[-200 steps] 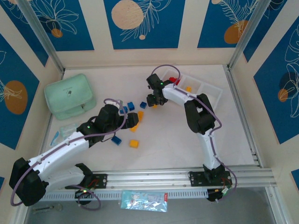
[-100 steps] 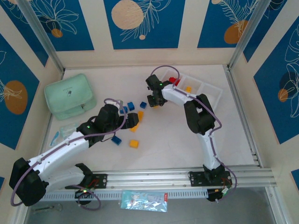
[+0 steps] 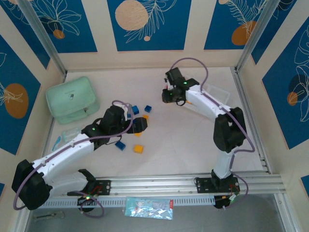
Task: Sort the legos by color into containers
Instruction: Place the lego in the container, then pick up the lego from the center of the table.
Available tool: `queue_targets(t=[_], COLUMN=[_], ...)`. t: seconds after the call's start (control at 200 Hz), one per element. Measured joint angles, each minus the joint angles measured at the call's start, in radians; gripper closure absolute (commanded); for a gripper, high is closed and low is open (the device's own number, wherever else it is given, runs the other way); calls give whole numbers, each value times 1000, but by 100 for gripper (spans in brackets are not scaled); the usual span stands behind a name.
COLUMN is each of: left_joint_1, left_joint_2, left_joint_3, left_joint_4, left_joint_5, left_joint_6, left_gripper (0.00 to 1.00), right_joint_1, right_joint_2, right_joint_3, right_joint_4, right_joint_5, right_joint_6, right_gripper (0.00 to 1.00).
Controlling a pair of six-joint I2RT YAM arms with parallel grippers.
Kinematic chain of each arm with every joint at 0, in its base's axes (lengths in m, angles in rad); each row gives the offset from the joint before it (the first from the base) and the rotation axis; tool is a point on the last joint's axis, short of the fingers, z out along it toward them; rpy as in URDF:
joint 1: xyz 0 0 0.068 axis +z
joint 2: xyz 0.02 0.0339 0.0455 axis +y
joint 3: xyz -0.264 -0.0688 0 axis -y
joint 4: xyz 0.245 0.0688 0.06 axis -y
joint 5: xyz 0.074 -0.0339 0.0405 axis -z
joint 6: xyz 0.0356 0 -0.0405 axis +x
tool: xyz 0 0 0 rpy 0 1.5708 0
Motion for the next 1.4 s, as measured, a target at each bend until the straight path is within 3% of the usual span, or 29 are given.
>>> queue_targets(t=[0.32, 0.605, 0.815, 1.09, 1.4], left_joint_1=[-31, -33, -33, -33, -33], left_joint_2=[106, 164, 198, 206, 182], left_joint_3=[51, 89, 108, 140, 134], left_joint_4=[47, 84, 89, 87, 84], left_joint_5=[43, 52, 52, 51, 24], left_joint_6=[0, 0, 1, 19, 27], left_gripper=[1, 1, 1, 1, 1], right_joint_1=[-223, -318, -338, -337, -255], right_joint_2=[-27, 122, 246, 258, 74], right_joint_3=[-37, 34, 157, 192, 50], right_joint_4=[-8, 0, -3, -4, 11], right_joint_5=[5, 4, 1, 1, 1], right_joint_6=[51, 57, 48, 42, 43], right_gripper=[73, 73, 63, 51, 47])
